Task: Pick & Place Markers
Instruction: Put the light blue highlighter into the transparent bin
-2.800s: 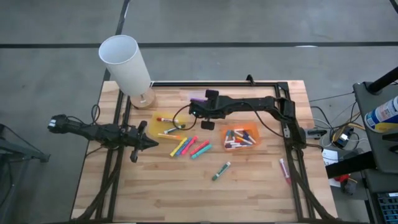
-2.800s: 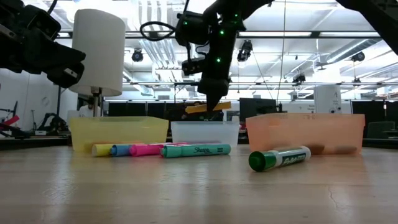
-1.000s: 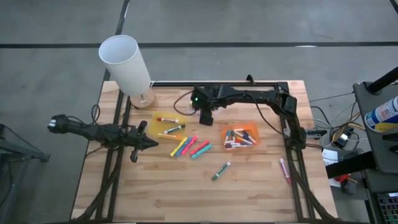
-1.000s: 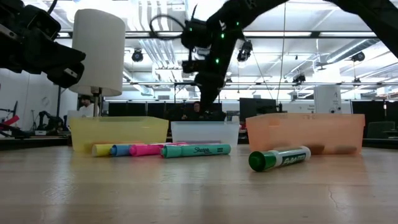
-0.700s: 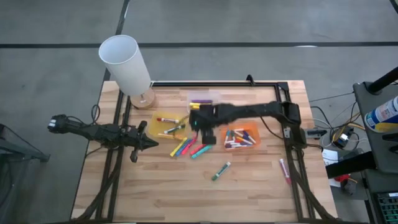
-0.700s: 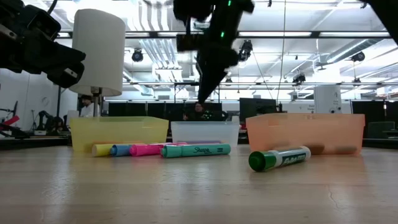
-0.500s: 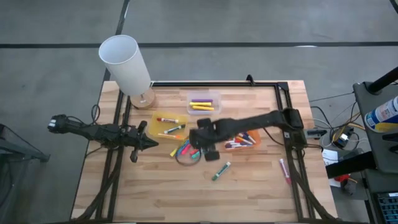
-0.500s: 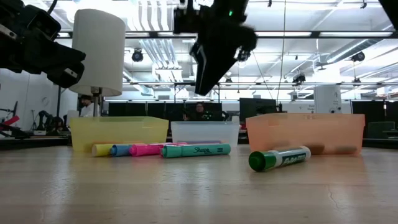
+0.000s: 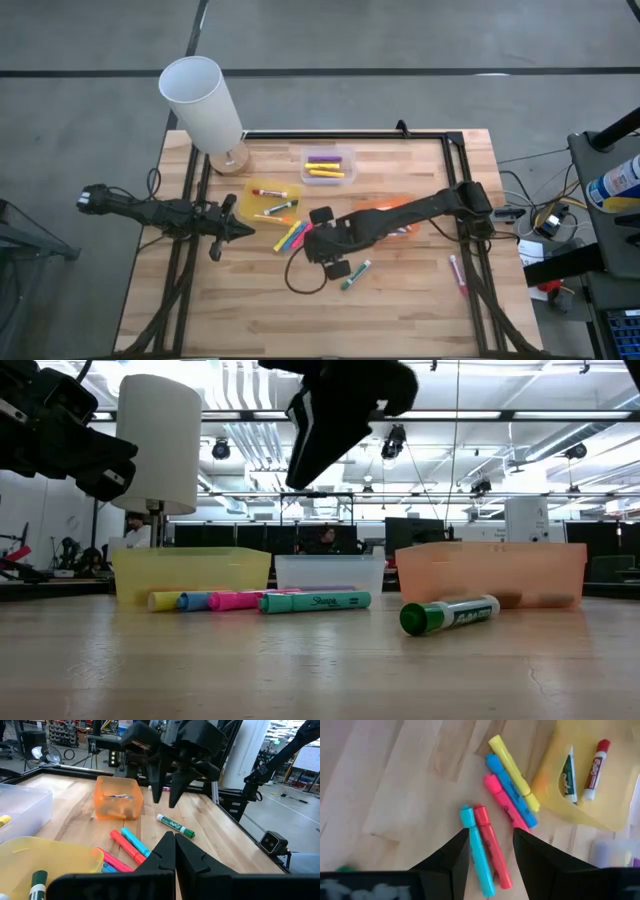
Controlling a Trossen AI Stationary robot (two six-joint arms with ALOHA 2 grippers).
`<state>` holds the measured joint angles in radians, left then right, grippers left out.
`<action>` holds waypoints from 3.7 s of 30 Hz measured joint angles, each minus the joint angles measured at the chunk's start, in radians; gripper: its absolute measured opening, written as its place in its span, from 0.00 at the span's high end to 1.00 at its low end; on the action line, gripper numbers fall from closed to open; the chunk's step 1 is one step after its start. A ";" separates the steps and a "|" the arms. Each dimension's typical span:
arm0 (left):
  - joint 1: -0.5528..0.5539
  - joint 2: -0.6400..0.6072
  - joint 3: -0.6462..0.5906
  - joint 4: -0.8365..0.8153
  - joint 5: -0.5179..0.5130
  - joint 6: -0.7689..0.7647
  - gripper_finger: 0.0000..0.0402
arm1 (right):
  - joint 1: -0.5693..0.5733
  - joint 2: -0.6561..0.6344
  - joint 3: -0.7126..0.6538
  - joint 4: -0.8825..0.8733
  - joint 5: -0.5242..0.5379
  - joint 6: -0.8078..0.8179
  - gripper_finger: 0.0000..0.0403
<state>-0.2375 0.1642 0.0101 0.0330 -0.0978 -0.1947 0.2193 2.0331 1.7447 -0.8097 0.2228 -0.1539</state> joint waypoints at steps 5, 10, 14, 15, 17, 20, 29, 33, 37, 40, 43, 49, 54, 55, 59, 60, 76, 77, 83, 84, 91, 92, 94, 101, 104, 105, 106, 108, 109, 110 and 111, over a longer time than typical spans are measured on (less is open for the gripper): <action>0.000 0.000 0.000 0.000 0.000 0.000 1.00 | -0.028 0.016 -0.005 0.008 -0.100 0.028 0.65; 0.000 0.001 0.000 0.000 0.000 0.000 1.00 | -0.042 0.071 -0.019 0.012 -0.142 0.033 0.66; 0.000 0.001 0.000 0.000 0.000 0.000 1.00 | -0.046 0.095 -0.021 0.010 -0.142 0.037 0.66; 0.000 0.001 0.000 0.000 0.000 0.000 1.00 | -0.046 0.095 -0.021 0.011 -0.142 0.037 0.65; 0.000 0.001 0.000 0.000 0.000 0.000 1.00 | -0.047 0.096 -0.034 0.017 -0.142 0.026 0.65; 0.000 0.001 0.000 0.000 0.000 0.000 1.00 | -0.053 0.096 -0.061 0.031 -0.139 0.022 0.64; 0.000 0.001 0.000 0.000 0.000 0.000 1.00 | -0.090 0.096 -0.143 0.070 -0.137 0.020 0.64; 0.000 0.001 0.000 0.000 0.000 0.000 1.00 | -0.102 0.096 -0.178 0.107 -0.137 0.016 0.64; 0.000 0.001 0.000 0.000 0.000 0.000 1.00 | -0.112 0.096 -0.211 0.154 -0.150 0.016 0.65; 0.000 0.001 0.000 0.000 0.000 0.000 1.00 | -0.113 0.098 -0.233 0.161 -0.155 0.017 0.66; 0.000 0.001 0.000 0.000 0.000 0.000 1.00 | -0.114 0.098 -0.248 0.173 -0.172 0.025 0.68; 0.000 0.001 0.000 0.000 0.000 0.000 1.00 | -0.118 0.094 -0.275 0.199 -0.201 0.052 0.72; 0.000 0.001 0.000 0.000 0.000 0.000 1.00 | -0.118 0.094 -0.277 0.203 -0.202 0.054 0.76; 0.000 0.001 0.000 0.000 0.000 0.000 1.00 | -0.118 0.094 -0.277 0.203 -0.203 0.053 0.77; 0.000 0.001 0.000 0.000 0.000 0.000 1.00 | -0.118 0.094 -0.277 0.203 -0.205 0.062 0.81; 0.000 0.001 0.000 0.000 0.000 0.000 1.00 | -0.118 0.092 -0.278 0.204 -0.204 0.067 0.82; 0.000 0.001 0.000 0.000 0.000 0.000 1.00 | -0.106 0.077 -0.083 0.075 -0.199 0.103 0.82; 0.000 0.001 0.000 0.000 0.000 0.000 1.00 | -0.105 0.077 -0.065 0.075 -0.199 0.103 0.82; 0.000 0.001 0.000 0.000 0.000 0.000 1.00 | -0.106 0.076 0.002 0.043 -0.197 0.103 0.82; 0.000 0.001 0.000 0.000 0.000 0.000 1.00 | -0.107 0.076 0.006 0.037 -0.197 0.103 0.82; 0.000 0.001 0.000 0.000 0.000 0.000 1.00 | -0.113 0.076 0.013 -0.001 -0.173 0.090 0.82; 0.000 0.001 0.000 0.000 0.000 0.000 1.00 | -0.118 0.076 0.013 -0.009 -0.157 0.086 0.82; 0.000 0.001 0.000 0.000 0.000 0.000 1.00 | -0.133 0.075 0.013 -0.023 -0.141 0.077 0.82; 0.000 0.001 0.000 0.000 0.000 0.000 1.00 | -0.220 0.074 0.013 -0.071 -0.109 0.041 0.82; 0.000 0.001 0.000 0.000 0.000 0.000 1.00 | -0.271 0.074 0.013 -0.076 -0.066 0.000 0.82; 0.000 0.001 0.000 0.000 0.000 0.000 1.00 | -0.291 0.074 0.013 -0.076 -0.063 -0.011 0.82; 0.000 0.001 0.000 0.000 0.000 0.000 1.00 | -0.311 0.074 0.013 -0.076 -0.063 -0.020 0.82; 0.000 0.001 0.000 0.000 0.000 0.000 1.00 | -0.353 0.074 0.013 -0.076 -0.063 -0.035 0.82; 0.000 0.001 0.000 0.000 0.000 0.000 1.00 | -0.374 0.074 0.013 -0.076 -0.063 -0.043 0.82; 0.000 0.001 0.000 0.000 0.000 0.000 1.00 | -0.395 0.074 0.013 -0.076 -0.063 -0.052 0.82; 0.000 0.001 0.000 0.000 0.000 0.000 1.00 | -0.417 0.074 0.013 -0.075 -0.063 -0.057 0.82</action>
<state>-0.2375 0.1654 0.0101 0.0330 -0.0980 -0.1945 -0.1975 2.1071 1.7576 -0.8852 0.1596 -0.2108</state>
